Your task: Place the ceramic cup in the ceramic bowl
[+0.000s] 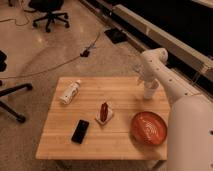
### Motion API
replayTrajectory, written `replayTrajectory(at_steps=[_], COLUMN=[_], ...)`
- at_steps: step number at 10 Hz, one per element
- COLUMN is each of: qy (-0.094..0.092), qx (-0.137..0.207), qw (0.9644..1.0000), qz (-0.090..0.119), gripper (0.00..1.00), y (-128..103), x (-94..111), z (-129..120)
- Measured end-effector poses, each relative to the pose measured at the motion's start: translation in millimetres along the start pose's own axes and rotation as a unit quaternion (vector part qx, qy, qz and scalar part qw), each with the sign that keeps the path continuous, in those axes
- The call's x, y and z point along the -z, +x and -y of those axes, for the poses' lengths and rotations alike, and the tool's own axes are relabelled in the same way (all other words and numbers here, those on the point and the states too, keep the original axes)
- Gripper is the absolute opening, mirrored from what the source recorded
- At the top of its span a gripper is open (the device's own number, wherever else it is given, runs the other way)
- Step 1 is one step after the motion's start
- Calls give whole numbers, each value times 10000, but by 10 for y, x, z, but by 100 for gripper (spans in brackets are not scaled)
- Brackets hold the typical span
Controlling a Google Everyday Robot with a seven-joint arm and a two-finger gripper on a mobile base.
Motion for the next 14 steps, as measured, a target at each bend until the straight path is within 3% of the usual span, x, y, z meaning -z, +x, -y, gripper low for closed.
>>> replayTrajectory(at_steps=[1,4,5,9,13,14], qy=[10,-24,-6,62,126,133], qx=[38,12,31,64,42,-4], qw=[10000,9996,9997,9998,9999,9999], qz=[74,-283,-257,-164,-96,-90], gripper=[12,11,11,11,11,11], y=[-17,-8,-48,-145,-528,-586], x=[16,36,77,675,1070,1088], z=[40,6,12,-7,-123,-139])
